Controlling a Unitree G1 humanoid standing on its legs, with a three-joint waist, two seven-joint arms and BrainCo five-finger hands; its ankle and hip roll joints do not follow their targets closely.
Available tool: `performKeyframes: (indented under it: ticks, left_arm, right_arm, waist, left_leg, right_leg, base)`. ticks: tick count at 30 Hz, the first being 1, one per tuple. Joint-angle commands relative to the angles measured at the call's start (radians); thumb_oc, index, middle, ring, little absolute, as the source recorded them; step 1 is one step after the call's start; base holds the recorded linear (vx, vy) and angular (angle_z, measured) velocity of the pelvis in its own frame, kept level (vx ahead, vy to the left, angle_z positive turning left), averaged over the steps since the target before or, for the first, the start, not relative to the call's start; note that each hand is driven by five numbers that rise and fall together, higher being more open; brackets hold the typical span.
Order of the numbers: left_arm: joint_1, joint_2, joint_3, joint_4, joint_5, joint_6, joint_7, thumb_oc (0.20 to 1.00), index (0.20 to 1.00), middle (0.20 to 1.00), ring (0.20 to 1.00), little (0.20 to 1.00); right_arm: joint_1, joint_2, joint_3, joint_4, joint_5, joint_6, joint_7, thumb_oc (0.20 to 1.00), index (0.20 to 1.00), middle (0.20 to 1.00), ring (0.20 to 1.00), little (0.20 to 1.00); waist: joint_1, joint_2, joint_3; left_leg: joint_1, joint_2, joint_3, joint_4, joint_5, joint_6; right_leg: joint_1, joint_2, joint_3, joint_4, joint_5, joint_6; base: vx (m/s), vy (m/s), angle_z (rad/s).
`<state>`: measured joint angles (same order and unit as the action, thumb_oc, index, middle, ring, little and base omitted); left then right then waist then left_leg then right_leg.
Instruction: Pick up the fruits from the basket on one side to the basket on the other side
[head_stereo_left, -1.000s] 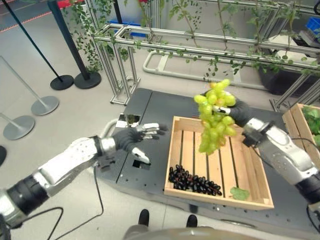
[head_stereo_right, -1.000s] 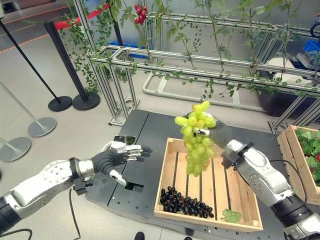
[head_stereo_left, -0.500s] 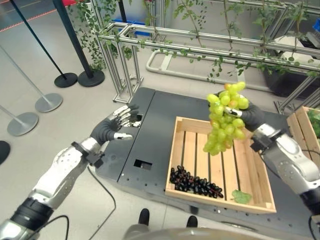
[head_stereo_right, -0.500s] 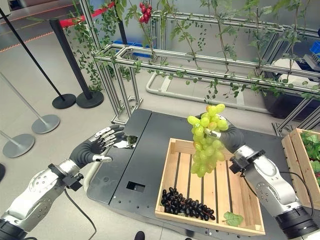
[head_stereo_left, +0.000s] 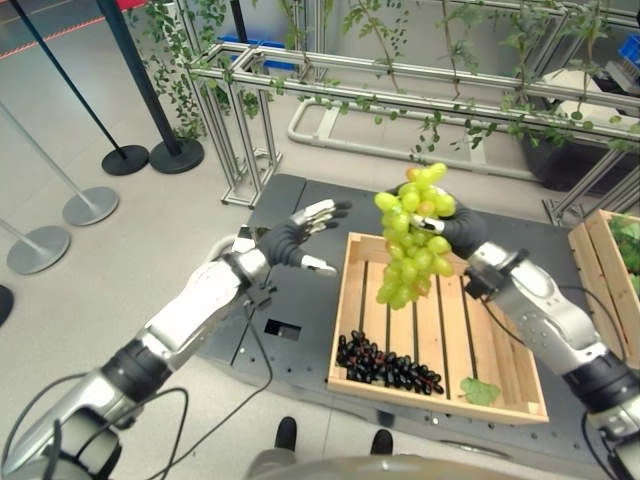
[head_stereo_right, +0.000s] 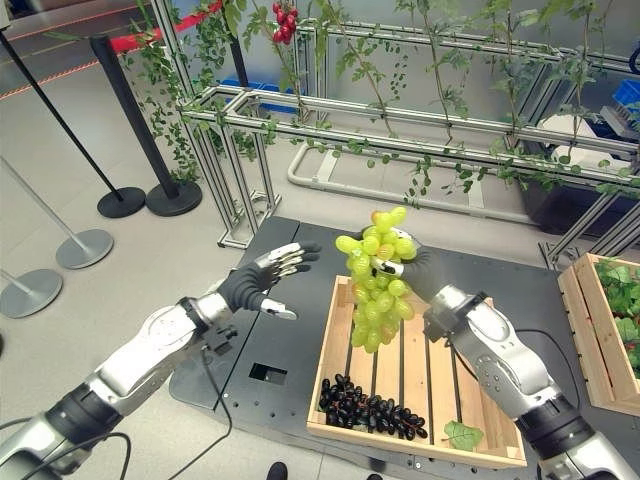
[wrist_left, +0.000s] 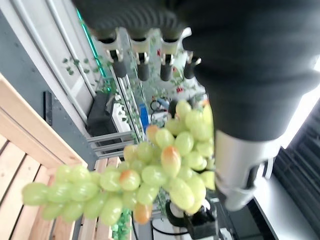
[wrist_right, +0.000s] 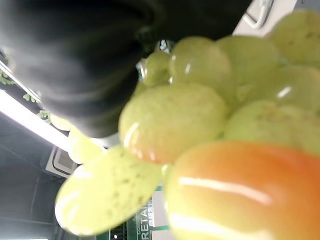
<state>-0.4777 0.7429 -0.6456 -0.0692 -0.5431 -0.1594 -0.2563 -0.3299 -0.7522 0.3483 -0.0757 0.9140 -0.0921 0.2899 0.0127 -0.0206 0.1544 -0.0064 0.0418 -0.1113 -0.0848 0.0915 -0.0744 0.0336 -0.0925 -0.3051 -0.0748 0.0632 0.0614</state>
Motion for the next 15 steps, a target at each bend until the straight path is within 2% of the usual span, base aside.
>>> performKeyframes:
  ticks: [1,8,15]
  left_arm:
    - [-0.102,0.011,-0.033,0.046,0.012,-0.009,-0.033,1.000,1.000,1.000,1.000,1.000]
    - [-0.148,-0.013,-0.078,0.059,0.011,-0.004,-0.037,1.000,1.000,1.000,1.000,1.000]
    - [-0.164,-0.002,-0.112,0.053,-0.014,0.012,-0.053,1.000,1.000,1.000,1.000,1.000]
  right_arm:
    - [-0.129,0.025,0.017,-0.058,-0.012,-0.052,-0.002,0.200,0.200,0.200,0.200,0.200]
    - [-0.175,0.049,0.056,-0.052,-0.005,-0.053,-0.007,0.200,0.200,0.200,0.200,0.200]
    - [-0.270,0.026,0.104,-0.045,-0.035,-0.060,-0.018,0.200,0.200,0.200,0.200,0.200]
  waist:
    - [0.004,-0.065,-0.026]
    - [0.000,-0.063,-0.020]
    - [0.002,-0.063,-0.019]
  left_leg:
    - [0.012,-0.032,0.018,0.058,-0.090,0.023]
    - [0.009,-0.034,0.025,0.065,-0.095,0.026]
    - [0.009,-0.037,0.036,0.076,-0.105,0.030]
  right_leg:
    - [-0.008,-0.056,0.038,0.122,-0.069,0.093]
    - [-0.015,-0.058,0.048,0.123,-0.066,0.095]
    - [-0.019,-0.058,0.067,0.118,-0.061,0.096]
  base:
    - [0.01,0.009,-0.04]
    - [0.01,0.004,-0.04]
    - [0.01,0.003,-0.06]
